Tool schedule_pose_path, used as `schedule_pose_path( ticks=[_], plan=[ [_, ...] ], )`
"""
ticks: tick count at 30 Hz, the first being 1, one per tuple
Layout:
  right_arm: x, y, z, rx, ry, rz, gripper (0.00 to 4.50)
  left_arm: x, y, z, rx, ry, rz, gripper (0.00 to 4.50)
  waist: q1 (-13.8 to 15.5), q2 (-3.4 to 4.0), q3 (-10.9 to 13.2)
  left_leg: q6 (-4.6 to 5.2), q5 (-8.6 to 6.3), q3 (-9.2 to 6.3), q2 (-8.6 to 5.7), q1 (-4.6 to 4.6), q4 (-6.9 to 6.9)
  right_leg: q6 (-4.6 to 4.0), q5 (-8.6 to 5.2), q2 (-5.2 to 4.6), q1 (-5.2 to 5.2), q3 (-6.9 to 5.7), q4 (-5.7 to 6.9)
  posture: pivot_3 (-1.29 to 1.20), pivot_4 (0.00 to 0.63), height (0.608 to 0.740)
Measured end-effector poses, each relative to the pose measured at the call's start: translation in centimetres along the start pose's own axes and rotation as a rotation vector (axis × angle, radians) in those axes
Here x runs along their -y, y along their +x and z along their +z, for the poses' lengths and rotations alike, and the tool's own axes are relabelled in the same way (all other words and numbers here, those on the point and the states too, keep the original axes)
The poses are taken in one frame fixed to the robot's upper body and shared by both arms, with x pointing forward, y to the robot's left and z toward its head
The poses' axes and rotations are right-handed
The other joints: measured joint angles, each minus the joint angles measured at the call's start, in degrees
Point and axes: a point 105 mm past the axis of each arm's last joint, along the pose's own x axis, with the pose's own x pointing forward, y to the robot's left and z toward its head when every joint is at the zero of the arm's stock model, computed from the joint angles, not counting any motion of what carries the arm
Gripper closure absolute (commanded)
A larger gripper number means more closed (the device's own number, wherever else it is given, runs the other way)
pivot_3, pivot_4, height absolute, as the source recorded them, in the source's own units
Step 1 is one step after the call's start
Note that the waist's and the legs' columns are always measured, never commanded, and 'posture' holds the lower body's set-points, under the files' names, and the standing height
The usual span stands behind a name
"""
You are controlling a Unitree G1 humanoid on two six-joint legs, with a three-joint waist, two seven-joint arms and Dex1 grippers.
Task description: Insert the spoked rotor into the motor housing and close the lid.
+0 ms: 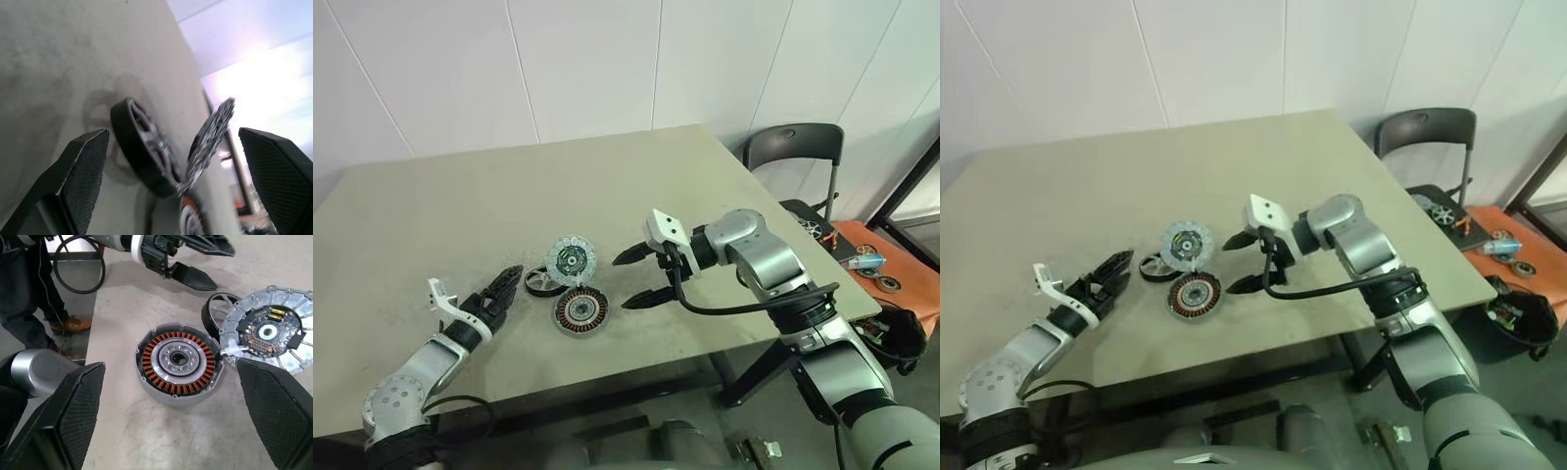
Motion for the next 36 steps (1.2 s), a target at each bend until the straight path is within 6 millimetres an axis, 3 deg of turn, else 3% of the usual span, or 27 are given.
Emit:
schedule_pose_path(
  ticks=[16,33,36],
  plan=[
    [0.1,0.0,0.1,-0.001,-0.021,-0.007,0.03,-0.7,1.1,-2.0,-0.062,-0.138,0.027,0.00,1.00,-0.01,-0.01,0.00,0.00,0.00,-0.06,0.02,-0.01,0.00,0.00,-0.03,0.05,0.04,-0.09,0.00,0.000,0.740],
    [0.3,0.1,0.2,0.007,-0.034,-0.031,0.03,-0.7,1.6,-2.2,-0.118,-0.162,0.060,0.00,1.10,0.00,-0.01,0.00,0.00,-0.01,-0.09,0.05,0.00,0.01,0.00,-0.06,0.11,0.05,-0.09,0.00,0.000,0.740],
    [0.4,0.1,0.3,0.008,-0.034,-0.035,0.00,-0.8,1.7,-2.2,-0.123,-0.163,0.078,0.53,1.11,-0.01,-0.01,0.00,0.00,-0.02,-0.09,0.05,0.00,0.00,0.00,-0.06,0.11,0.04,-0.09,0.00,0.000,0.740]
  ],
)
